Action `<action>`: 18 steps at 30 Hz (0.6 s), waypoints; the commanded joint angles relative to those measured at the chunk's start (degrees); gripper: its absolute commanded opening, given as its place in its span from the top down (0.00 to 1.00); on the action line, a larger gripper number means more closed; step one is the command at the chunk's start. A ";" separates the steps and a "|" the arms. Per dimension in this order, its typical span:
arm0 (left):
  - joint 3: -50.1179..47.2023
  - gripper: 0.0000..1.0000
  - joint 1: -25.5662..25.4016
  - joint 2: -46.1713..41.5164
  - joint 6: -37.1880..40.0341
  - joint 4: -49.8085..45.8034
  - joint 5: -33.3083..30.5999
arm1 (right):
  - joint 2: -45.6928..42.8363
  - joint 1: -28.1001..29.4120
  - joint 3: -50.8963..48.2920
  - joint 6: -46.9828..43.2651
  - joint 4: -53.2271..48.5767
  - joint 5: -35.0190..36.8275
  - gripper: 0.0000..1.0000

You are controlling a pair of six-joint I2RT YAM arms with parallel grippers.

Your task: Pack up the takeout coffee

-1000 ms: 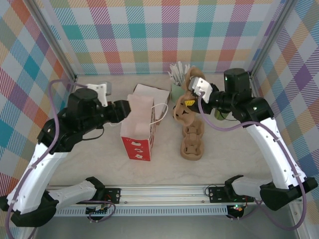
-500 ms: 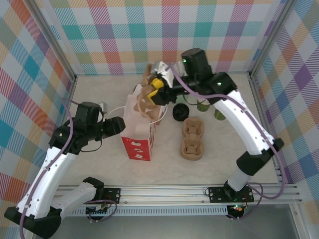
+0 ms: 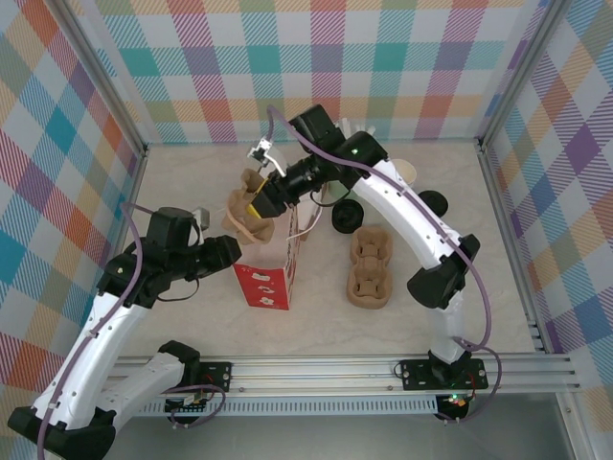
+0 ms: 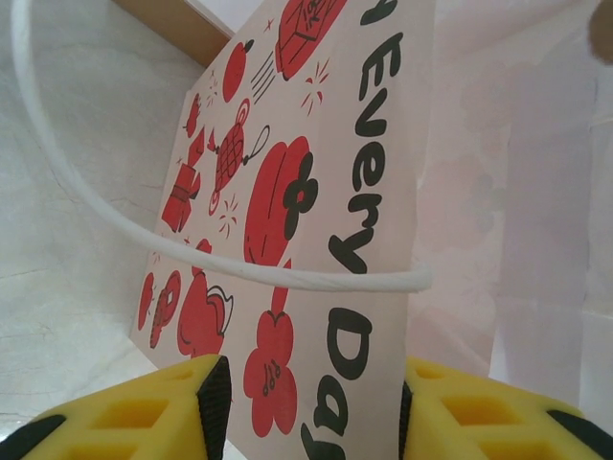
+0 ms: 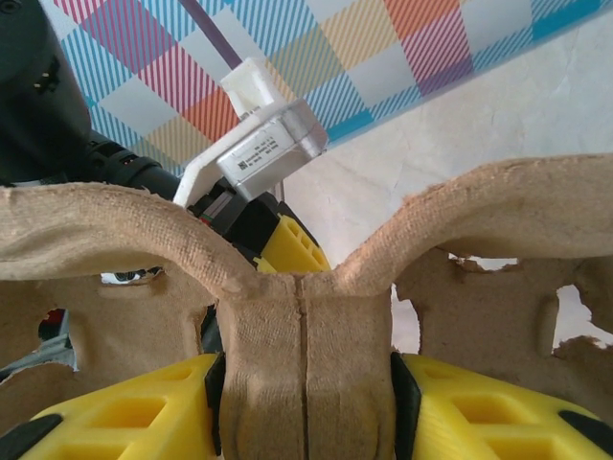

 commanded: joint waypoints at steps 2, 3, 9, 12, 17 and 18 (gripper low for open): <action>-1.13 0.55 0.63 -0.57 -0.54 1.64 1.20 | 2.12 0.10 1.83 0.99 -3.66 -2.02 0.51; -1.25 0.55 0.58 -0.67 -0.51 1.56 1.17 | 2.61 0.01 1.83 0.49 -4.08 -1.51 0.51; -1.46 0.58 0.58 -0.88 -0.21 1.29 1.12 | 4.92 0.01 2.56 -3.84 -6.76 4.92 0.51; -1.70 0.59 0.58 -0.93 -0.24 1.38 1.49 | 5.88 -0.06 3.41 -5.19 -8.39 9.66 0.50; -2.45 0.59 0.58 -0.87 -0.24 1.53 1.78 | 7.23 0.01 4.53 -6.18 -10.26 15.69 0.51; -2.60 0.59 0.58 -0.84 -0.22 1.60 1.79 | 7.38 0.00 4.60 -6.27 -10.47 17.01 0.51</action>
